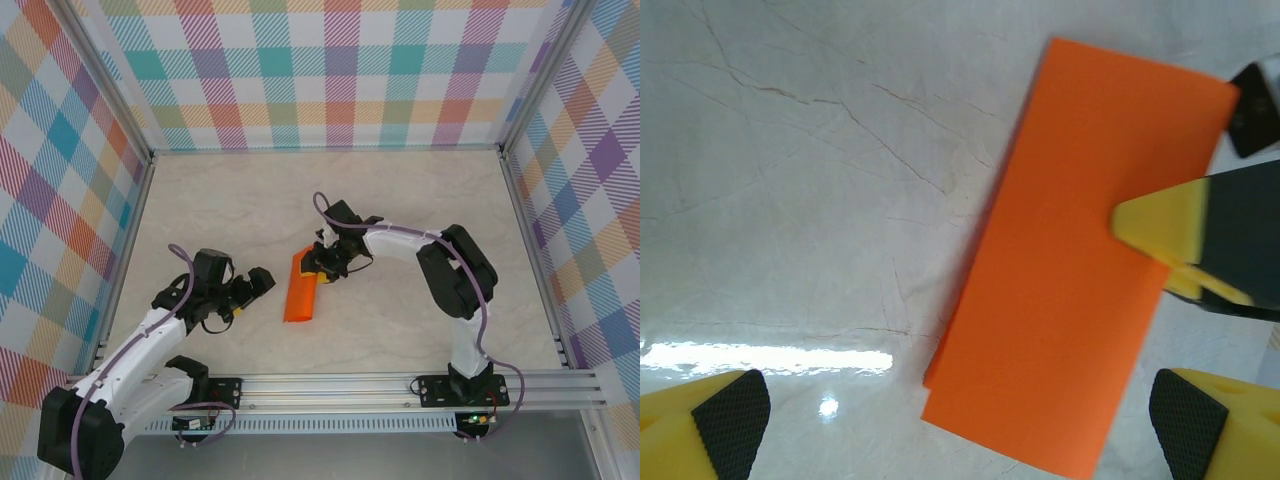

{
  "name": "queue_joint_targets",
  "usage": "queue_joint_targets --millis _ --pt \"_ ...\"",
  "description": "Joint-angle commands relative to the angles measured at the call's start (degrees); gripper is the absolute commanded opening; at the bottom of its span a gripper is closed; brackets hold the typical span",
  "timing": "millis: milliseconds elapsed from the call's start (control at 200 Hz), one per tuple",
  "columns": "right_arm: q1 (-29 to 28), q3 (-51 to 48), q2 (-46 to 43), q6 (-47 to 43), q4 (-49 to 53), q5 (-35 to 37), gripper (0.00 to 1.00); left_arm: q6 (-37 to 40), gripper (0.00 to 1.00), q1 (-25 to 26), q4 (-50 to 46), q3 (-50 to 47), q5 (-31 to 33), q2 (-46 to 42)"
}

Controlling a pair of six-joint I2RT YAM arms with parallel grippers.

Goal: Fold a paper plane with a square sheet of paper (pick it up from the middle)

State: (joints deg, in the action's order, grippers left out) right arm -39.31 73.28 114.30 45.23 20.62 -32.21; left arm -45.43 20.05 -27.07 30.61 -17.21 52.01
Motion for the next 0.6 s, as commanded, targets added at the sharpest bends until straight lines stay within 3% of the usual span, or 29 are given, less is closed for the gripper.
queue_joint_targets --millis 0,365,595 --pt "1.6 -1.1 0.2 -4.1 1.2 -1.5 0.40 -1.0 0.98 -0.4 3.2 0.9 -2.8 2.0" --pt "4.9 -2.0 -0.7 -9.1 8.0 2.3 0.68 -1.6 0.92 5.5 8.3 4.2 -3.3 12.0" --pt "4.9 -5.7 -6.7 -5.4 7.7 6.4 0.75 -0.4 0.85 8.9 10.6 7.4 -3.6 19.3"
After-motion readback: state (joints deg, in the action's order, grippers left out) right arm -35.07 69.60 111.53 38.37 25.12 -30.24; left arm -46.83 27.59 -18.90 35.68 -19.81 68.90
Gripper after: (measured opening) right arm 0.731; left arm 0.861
